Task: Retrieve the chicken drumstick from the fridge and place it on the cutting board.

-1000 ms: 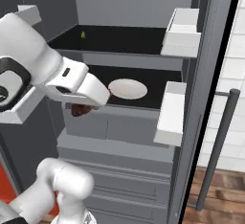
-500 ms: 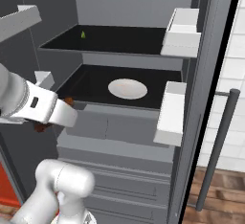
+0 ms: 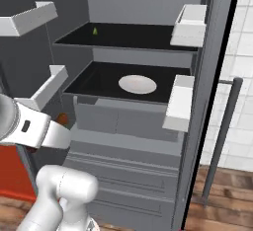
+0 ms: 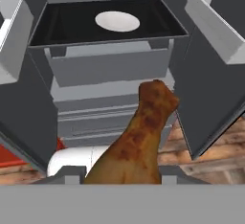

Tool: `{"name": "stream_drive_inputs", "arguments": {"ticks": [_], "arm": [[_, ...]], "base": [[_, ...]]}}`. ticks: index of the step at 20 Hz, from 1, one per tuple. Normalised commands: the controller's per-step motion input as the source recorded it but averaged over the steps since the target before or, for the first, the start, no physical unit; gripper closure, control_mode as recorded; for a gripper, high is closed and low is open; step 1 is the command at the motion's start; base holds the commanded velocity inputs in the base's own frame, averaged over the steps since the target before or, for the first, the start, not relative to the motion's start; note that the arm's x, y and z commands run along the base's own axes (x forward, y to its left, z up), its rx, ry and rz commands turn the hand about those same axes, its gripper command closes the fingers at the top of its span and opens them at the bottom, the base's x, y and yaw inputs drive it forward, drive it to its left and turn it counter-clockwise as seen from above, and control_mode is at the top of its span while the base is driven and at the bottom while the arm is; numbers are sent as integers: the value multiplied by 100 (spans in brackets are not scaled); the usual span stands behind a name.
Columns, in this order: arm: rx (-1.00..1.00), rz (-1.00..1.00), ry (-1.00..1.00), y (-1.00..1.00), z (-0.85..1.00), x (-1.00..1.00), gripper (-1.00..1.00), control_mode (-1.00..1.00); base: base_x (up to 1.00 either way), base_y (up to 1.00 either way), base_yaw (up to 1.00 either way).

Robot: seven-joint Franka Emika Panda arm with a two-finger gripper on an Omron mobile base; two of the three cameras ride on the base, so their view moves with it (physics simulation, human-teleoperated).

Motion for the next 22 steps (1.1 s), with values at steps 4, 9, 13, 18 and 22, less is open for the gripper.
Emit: {"name": "stream_drive_inputs", "arguments": {"ticks": [4,9,13,18,22], "arm": [[0,0,0,0,0,0,100,100],[0,0,0,0,0,0,100,100],[0,0,0,0,0,0,100,100],[0,0,0,0,0,0,100,100],[0,0,0,0,0,0,100,100]], "base": [[-100,6,15],[-80,17,26],[-53,43,62],[-48,37,55],[0,95,7]]}}
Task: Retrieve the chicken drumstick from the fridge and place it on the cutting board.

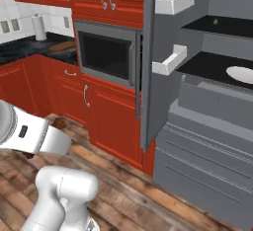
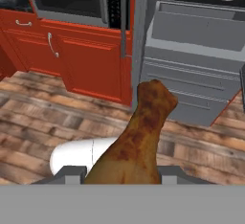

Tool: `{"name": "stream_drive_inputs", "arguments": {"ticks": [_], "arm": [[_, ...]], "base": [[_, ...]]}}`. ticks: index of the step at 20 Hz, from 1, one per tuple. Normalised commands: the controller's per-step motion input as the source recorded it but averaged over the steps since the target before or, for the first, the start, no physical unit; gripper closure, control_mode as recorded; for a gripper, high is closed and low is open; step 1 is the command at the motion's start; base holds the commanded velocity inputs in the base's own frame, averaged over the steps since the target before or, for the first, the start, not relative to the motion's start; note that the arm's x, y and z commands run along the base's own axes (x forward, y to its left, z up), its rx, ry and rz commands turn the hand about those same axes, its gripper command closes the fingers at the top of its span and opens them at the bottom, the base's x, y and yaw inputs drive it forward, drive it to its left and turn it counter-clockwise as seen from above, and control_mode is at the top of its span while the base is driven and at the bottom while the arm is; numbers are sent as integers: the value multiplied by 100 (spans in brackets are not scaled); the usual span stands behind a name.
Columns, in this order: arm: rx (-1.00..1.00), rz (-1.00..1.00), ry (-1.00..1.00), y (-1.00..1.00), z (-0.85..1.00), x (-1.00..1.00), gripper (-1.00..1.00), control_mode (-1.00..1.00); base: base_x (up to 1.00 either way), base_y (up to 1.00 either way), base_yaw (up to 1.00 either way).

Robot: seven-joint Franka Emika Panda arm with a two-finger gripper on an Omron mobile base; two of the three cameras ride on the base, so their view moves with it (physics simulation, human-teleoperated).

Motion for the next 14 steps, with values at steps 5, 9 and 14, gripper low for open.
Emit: {"name": "stream_drive_inputs", "arguments": {"ticks": [5,9,14], "arm": [[0,0,0,0,0,0,100,100],[0,0,0,0,0,0,100,100],[0,0,0,0,0,0,100,100]], "base": [[16,100,0],[80,100,0],[100,100,-2]]}}
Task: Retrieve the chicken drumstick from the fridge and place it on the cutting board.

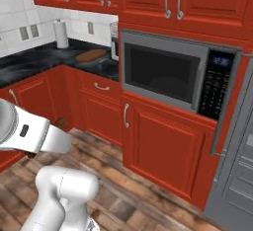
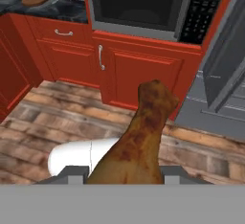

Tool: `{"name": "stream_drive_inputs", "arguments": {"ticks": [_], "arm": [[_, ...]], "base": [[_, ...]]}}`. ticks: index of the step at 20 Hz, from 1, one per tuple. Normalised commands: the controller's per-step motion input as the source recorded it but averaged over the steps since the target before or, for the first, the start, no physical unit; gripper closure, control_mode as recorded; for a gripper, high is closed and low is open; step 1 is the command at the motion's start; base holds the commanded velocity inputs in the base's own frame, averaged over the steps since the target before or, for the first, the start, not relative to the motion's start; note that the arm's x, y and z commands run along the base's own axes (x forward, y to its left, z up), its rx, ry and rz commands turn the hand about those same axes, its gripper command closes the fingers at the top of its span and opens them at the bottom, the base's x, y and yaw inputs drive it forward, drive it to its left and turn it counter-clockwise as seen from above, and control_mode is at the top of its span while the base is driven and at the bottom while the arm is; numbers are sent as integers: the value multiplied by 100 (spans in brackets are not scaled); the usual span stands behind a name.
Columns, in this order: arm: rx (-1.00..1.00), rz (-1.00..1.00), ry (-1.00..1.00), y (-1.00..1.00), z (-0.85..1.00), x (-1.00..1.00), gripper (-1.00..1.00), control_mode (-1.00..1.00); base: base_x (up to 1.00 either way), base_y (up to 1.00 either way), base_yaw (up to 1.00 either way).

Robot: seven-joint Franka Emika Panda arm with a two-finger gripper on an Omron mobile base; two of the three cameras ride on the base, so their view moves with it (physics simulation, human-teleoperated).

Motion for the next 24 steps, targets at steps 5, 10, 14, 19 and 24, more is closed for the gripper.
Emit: {"name": "stream_drive_inputs", "arguments": {"ticks": [5,10,14,19,24], "arm": [[0,0,0,0,0,0,100,100],[0,0,0,0,0,0,100,100],[0,0,0,0,0,0,100,100],[0,0,0,0,0,0,100,100],[0,0,0,0,0,0,100,100]], "base": [[100,100,-2],[100,100,-3],[100,100,-5],[100,93,-6],[100,76,-7]]}}
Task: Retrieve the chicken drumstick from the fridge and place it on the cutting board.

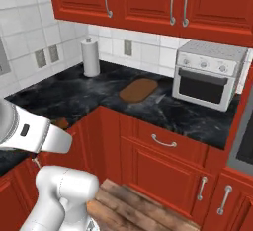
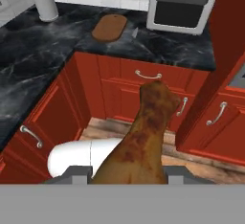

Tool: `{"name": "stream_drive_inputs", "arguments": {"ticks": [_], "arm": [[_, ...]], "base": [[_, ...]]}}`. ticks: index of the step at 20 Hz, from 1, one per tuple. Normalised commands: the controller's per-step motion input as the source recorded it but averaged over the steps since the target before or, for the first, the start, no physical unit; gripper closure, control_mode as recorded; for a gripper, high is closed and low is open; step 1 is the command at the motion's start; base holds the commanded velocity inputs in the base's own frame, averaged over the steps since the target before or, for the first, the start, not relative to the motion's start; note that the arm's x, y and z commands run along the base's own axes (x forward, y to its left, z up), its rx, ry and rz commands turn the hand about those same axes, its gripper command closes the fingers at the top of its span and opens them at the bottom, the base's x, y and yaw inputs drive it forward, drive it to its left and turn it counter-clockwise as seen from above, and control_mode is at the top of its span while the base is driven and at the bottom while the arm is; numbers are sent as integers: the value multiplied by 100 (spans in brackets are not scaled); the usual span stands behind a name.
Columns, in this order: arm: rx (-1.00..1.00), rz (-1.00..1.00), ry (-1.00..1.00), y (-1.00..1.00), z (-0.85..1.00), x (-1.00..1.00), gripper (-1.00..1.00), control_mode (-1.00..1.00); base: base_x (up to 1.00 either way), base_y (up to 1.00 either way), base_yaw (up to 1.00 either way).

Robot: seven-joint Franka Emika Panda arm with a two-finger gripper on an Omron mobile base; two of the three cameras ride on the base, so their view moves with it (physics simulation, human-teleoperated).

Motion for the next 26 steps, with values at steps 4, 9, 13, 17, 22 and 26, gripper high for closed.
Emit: {"name": "stream_drive_inputs", "arguments": {"ticks": [4,9,13,17,22,26], "arm": [[0,0,0,0,0,0,100,100],[0,0,0,0,0,0,100,100],[0,0,0,0,0,0,100,100],[0,0,0,0,0,0,100,100],[0,0,0,0,0,0,100,100],[0,0,0,0,0,0,100,100]], "base": [[100,57,-6],[100,26,0],[100,5,0],[100,-6,2],[51,-92,2],[8,-29,4]]}}
